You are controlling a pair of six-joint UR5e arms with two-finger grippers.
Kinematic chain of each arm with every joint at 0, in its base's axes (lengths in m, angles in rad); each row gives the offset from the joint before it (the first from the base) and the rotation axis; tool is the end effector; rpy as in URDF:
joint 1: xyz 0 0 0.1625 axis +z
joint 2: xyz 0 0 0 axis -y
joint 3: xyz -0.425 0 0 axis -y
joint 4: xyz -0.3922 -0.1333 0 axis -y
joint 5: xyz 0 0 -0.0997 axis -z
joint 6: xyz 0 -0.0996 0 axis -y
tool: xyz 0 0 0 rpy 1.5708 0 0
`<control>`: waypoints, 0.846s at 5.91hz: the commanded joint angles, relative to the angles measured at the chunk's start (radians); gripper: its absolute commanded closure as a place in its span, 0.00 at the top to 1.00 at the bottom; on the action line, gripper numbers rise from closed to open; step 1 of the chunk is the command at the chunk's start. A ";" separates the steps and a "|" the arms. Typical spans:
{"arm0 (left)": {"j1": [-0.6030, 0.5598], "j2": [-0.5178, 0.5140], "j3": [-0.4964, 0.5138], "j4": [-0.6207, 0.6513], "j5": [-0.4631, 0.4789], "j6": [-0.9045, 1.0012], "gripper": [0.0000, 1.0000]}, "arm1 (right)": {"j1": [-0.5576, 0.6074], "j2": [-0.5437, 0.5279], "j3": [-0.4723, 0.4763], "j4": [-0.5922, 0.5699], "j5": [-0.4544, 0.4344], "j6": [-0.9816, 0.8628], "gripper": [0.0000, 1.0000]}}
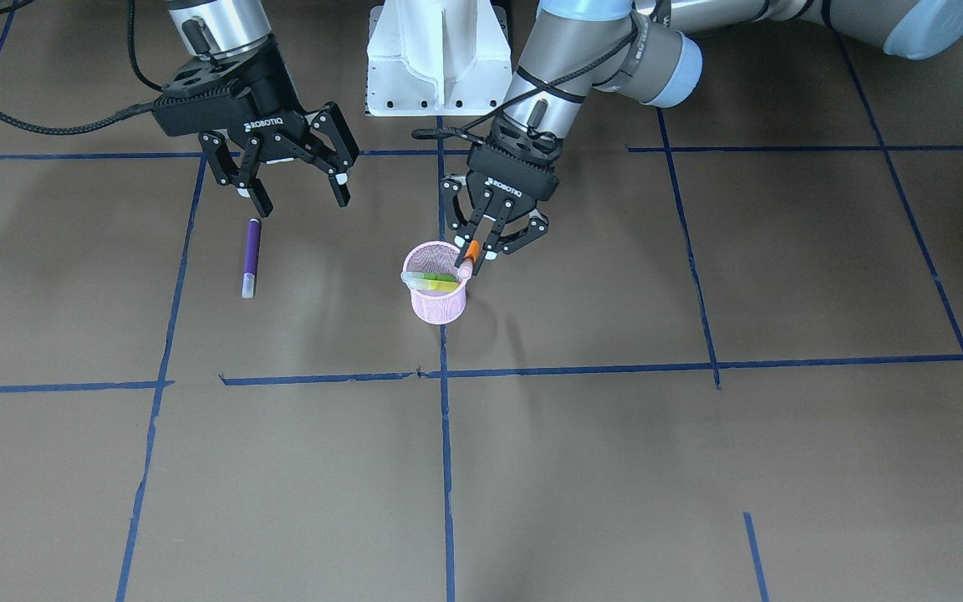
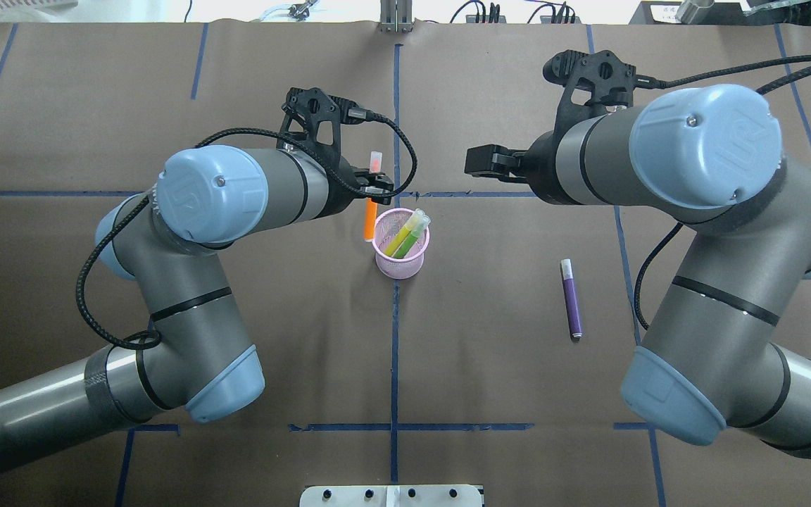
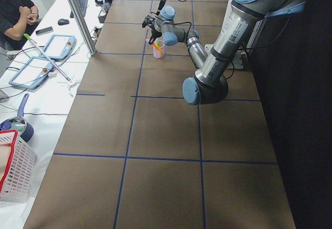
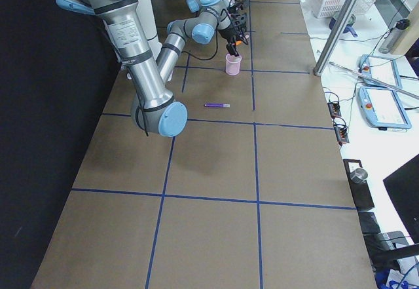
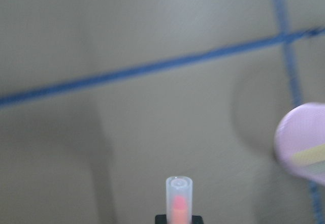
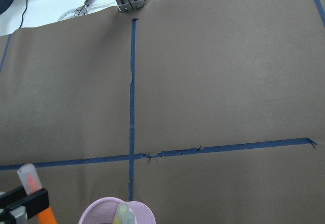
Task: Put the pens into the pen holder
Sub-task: 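Lift the orange marker with the left gripper and lower it into the pink cup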
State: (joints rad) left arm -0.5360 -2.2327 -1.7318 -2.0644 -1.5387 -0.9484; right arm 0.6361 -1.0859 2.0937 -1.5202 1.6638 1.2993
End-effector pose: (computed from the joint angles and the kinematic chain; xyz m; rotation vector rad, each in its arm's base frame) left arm 0.4886 -0.4490 0.1388 0.7435 1.0869 0.0524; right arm -0.3629 -0.4222 0.1686 0.3894 -0.9910 0.2804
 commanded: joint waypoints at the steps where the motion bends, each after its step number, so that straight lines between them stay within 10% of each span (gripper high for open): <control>1: 0.057 -0.011 0.011 -0.013 0.128 -0.004 0.12 | 0.005 -0.008 0.002 0.000 0.004 0.000 0.99; 4: 0.105 -0.018 0.060 -0.046 0.207 -0.006 0.38 | 0.036 -0.051 0.022 0.000 0.067 -0.003 0.99; 5: 0.105 -0.018 0.060 -0.046 0.207 -0.009 0.82 | 0.052 -0.074 0.016 0.000 0.108 -0.008 0.99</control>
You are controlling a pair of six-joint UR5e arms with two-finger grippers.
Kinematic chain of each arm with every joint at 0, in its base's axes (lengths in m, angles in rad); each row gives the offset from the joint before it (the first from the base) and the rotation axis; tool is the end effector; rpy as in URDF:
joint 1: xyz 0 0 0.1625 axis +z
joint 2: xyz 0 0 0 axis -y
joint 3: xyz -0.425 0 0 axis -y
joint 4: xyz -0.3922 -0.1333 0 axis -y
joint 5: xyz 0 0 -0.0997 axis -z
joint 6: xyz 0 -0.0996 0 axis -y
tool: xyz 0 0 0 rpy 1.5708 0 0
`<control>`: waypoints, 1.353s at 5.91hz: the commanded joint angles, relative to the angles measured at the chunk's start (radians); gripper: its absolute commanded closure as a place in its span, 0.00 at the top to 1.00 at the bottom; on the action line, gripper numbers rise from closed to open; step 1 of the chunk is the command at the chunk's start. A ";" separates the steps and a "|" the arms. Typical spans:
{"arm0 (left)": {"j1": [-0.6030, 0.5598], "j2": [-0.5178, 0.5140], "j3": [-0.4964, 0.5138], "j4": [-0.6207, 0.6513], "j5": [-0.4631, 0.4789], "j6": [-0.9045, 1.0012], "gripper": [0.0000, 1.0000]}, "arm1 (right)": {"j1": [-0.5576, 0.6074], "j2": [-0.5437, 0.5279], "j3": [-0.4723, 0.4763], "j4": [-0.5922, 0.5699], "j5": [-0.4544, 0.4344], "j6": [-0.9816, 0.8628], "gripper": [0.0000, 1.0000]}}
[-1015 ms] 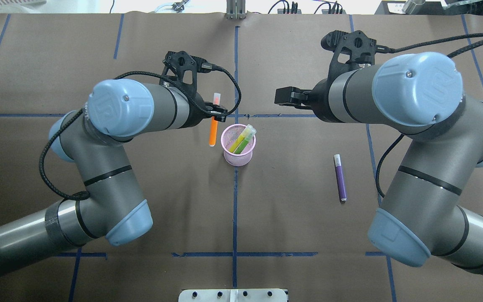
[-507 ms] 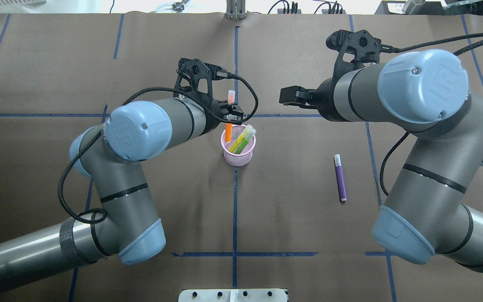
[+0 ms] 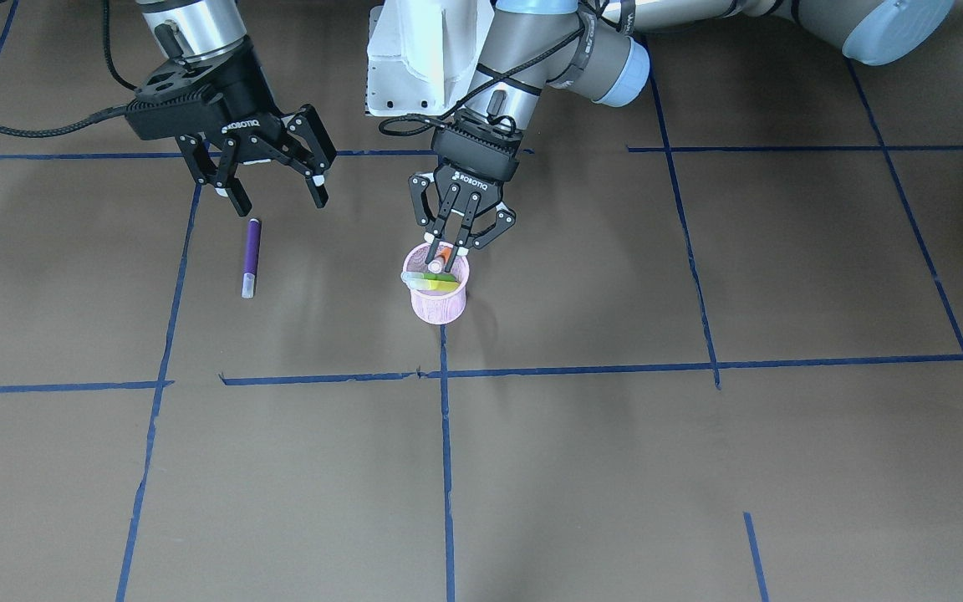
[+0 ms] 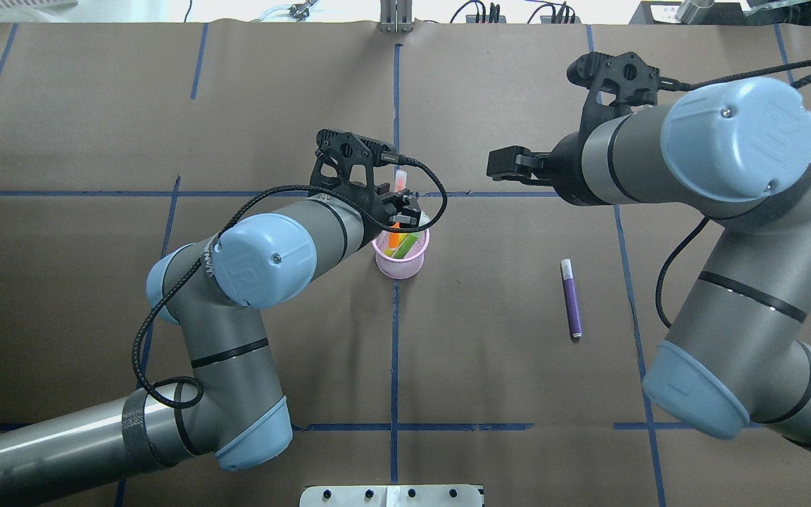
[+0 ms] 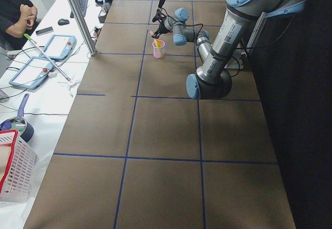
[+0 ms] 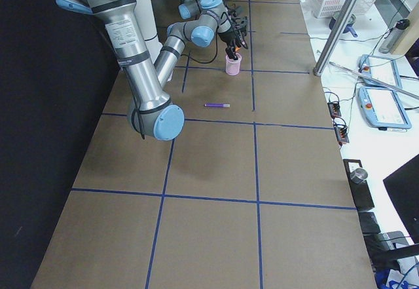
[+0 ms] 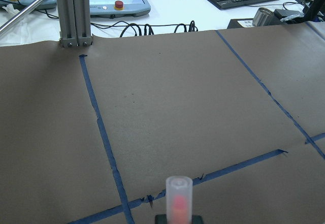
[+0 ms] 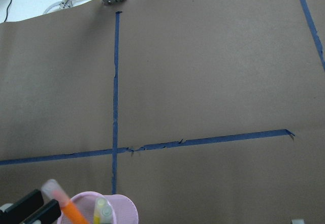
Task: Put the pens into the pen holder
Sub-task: 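Lift the orange marker with the left gripper and lower it into the pink cup, then open the left gripper over the cup while the right gripper moves to the purple marker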
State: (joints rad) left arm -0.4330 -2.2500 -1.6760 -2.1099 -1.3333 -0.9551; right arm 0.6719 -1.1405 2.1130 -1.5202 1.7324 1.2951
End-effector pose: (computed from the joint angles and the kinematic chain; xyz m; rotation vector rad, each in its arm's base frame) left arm 0.5359 -0.4204 0.1432 0.8329 1.0377 -0.0022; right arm -0.3449 -0.4242 0.1908 0.3358 -0.9787 0.2777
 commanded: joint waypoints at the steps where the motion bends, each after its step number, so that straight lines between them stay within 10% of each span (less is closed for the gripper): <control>1: 0.000 0.001 0.004 -0.001 0.002 -0.004 0.93 | 0.018 -0.047 -0.027 0.000 0.047 -0.017 0.98; 8: -0.038 0.064 -0.021 0.002 -0.012 -0.165 1.00 | 0.110 0.024 -0.531 -0.003 0.541 -0.250 0.90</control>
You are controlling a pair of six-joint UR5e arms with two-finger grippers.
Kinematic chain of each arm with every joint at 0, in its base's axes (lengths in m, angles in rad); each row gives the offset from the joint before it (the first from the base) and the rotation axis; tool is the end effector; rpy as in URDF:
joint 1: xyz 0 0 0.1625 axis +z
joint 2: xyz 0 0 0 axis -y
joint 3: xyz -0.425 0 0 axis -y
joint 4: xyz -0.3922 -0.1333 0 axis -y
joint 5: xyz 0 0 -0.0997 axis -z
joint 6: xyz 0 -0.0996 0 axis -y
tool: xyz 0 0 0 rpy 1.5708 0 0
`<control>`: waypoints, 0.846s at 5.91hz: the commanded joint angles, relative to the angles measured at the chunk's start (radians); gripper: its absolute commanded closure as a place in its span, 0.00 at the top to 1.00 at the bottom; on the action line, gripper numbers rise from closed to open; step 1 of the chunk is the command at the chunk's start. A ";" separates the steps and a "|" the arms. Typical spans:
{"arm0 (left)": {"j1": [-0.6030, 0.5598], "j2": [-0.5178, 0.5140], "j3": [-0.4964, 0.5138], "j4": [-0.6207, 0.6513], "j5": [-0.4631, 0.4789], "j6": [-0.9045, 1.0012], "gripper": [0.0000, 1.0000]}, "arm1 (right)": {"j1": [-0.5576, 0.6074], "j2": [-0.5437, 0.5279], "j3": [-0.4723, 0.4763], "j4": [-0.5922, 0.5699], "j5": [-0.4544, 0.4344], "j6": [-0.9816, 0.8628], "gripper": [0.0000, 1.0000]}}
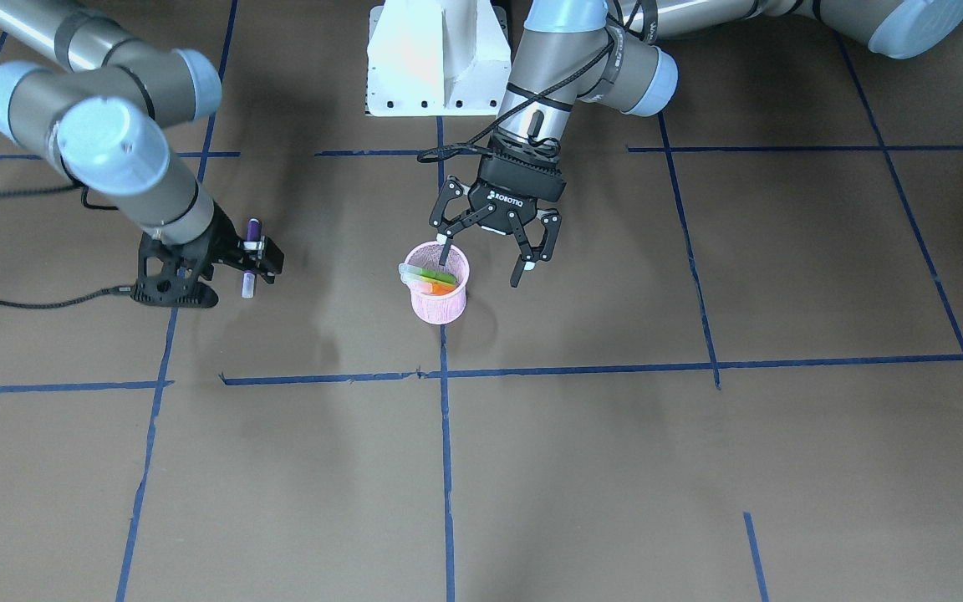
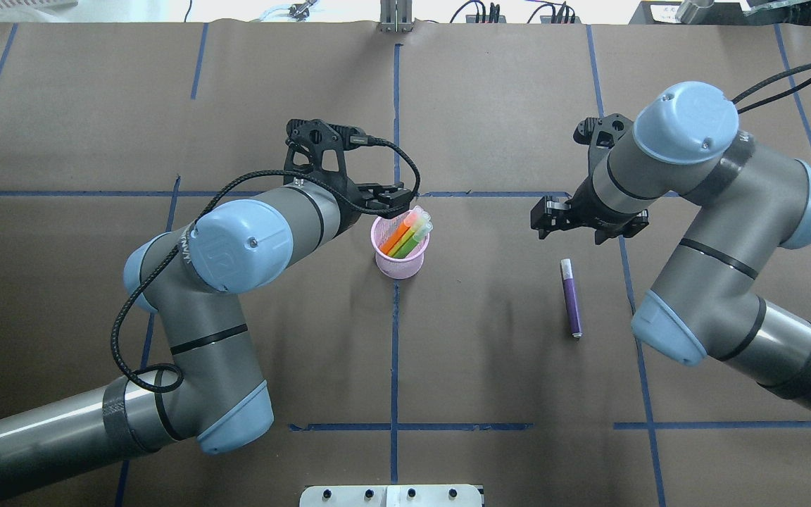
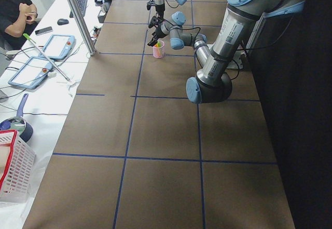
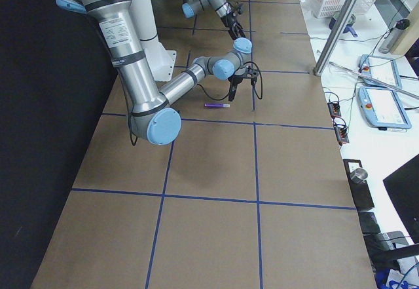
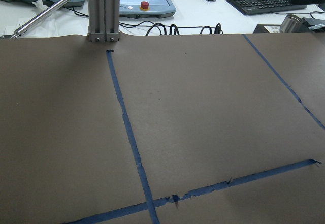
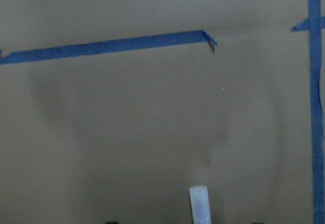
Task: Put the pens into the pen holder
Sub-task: 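Open the left gripper over the cup while the right gripper moves to the purple marker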
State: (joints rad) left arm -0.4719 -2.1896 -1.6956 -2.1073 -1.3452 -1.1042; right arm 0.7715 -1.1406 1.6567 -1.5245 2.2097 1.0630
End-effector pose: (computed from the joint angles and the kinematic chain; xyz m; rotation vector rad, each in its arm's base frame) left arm 0.5143 -0.4371 0.1755 0.7493 1.0490 -0.1489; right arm -0.4111 -0.5029 0.3697 -0.1745 -0.8057 0.0690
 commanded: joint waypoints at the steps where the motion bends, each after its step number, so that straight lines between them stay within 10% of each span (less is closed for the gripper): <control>1: 0.001 0.004 -0.001 -0.002 0.000 -0.017 1.00 | -0.007 0.013 -0.089 -0.002 0.067 -0.032 0.90; 5: -0.002 0.014 -0.019 -0.002 0.000 -0.019 1.00 | -0.052 -0.021 -0.080 0.003 0.074 -0.032 0.77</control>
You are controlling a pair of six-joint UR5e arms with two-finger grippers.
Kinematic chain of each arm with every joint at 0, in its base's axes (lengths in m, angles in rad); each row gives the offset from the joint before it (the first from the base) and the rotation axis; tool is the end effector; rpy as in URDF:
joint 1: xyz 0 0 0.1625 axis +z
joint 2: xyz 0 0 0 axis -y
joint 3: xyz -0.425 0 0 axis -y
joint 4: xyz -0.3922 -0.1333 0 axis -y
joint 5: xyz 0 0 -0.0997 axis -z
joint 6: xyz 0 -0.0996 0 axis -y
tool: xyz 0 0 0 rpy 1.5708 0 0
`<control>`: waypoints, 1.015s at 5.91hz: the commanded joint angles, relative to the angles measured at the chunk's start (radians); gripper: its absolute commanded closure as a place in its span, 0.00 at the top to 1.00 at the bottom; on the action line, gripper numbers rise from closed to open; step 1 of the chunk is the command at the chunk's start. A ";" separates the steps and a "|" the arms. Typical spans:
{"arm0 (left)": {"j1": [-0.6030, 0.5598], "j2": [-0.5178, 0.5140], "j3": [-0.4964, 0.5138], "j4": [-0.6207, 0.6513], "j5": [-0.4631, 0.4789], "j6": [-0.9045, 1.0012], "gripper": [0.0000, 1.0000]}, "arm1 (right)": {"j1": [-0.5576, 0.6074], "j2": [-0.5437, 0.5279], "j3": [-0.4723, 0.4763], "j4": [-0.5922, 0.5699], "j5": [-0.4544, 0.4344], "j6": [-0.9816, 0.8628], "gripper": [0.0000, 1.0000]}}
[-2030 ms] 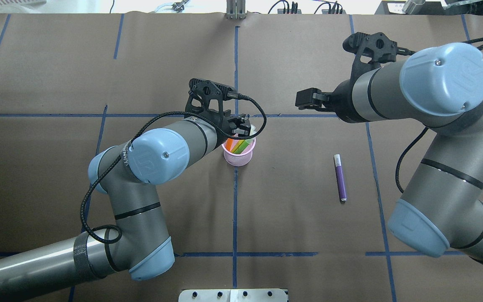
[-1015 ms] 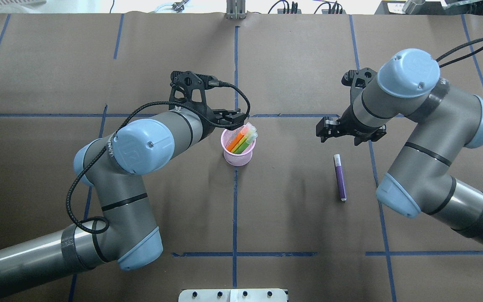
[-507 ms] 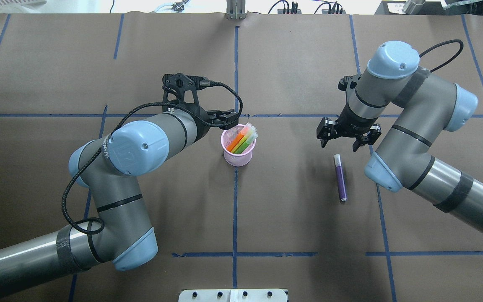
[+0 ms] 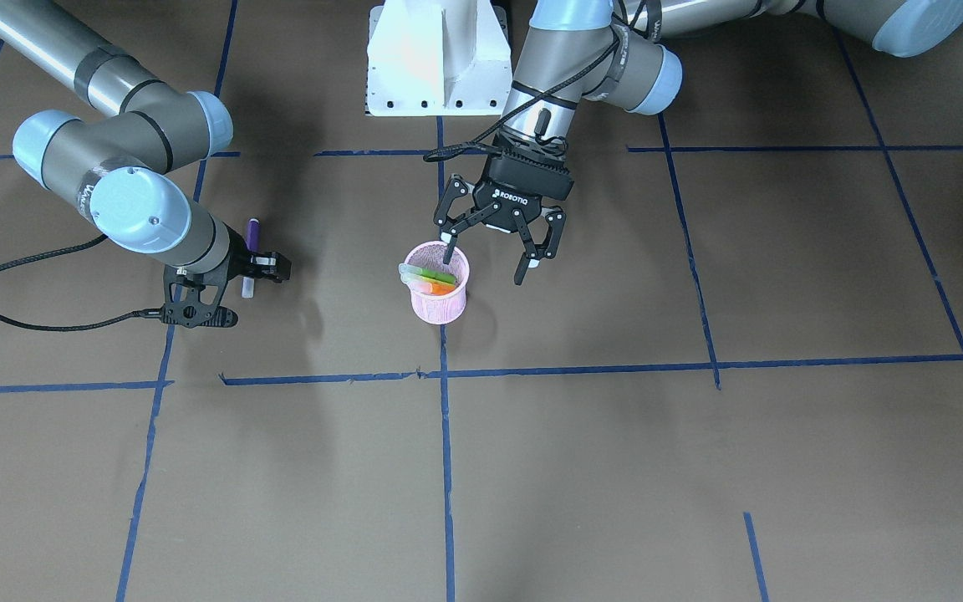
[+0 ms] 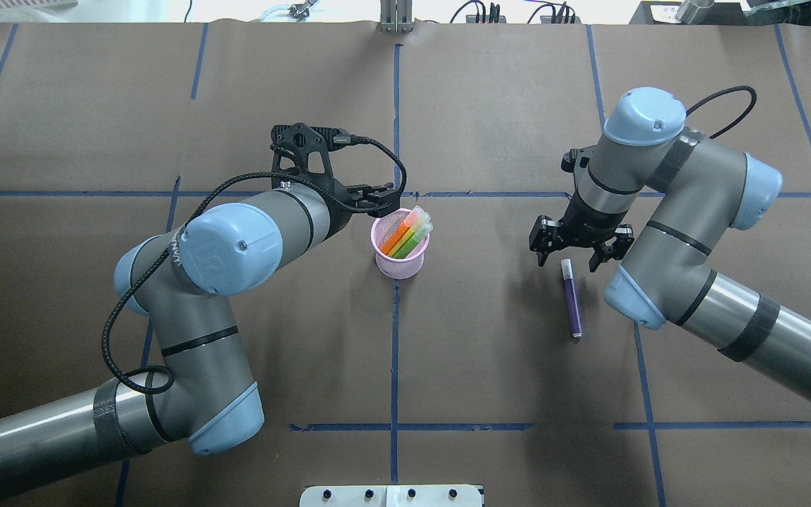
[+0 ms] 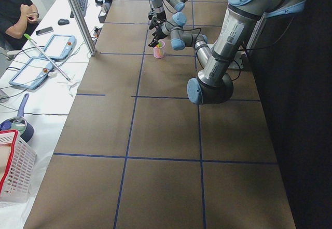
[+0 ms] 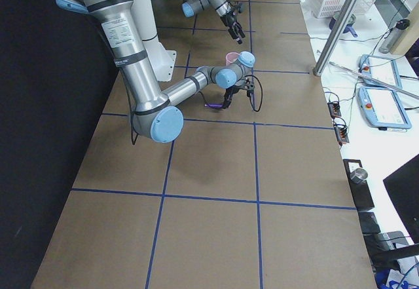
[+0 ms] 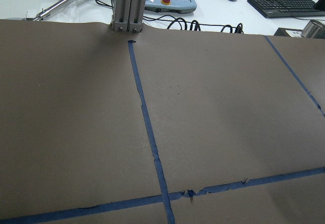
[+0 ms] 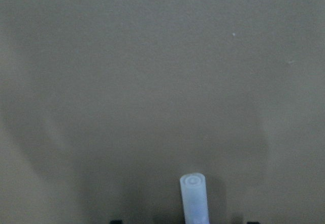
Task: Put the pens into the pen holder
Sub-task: 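Open the left gripper over the cup while the right gripper moves to the purple marker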
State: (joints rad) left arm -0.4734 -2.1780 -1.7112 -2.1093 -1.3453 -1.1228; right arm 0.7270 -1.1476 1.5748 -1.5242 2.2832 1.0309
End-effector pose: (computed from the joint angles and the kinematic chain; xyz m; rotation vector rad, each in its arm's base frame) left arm 0.5087 -0.4354 0.1765 0.7428 1.0612 -0.1667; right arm -0.4438 -0.4860 0.4091 -0.2944 -0.7781 0.0075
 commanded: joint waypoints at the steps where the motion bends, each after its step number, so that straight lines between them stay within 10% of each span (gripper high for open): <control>1: -0.001 0.003 -0.005 0.000 0.000 -0.005 1.00 | -0.009 -0.017 0.002 0.001 0.001 0.000 0.68; 3: -0.001 0.003 -0.005 0.000 0.000 -0.018 1.00 | -0.012 -0.023 0.002 0.002 0.001 0.000 0.04; 6: -0.001 0.050 -0.062 -0.001 0.000 -0.017 1.00 | -0.012 -0.020 0.023 0.001 0.002 0.000 0.00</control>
State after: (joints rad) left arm -0.4740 -2.1522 -1.7423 -2.1106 -1.3453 -1.1407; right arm 0.7150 -1.1695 1.5848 -1.5240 2.2849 1.0308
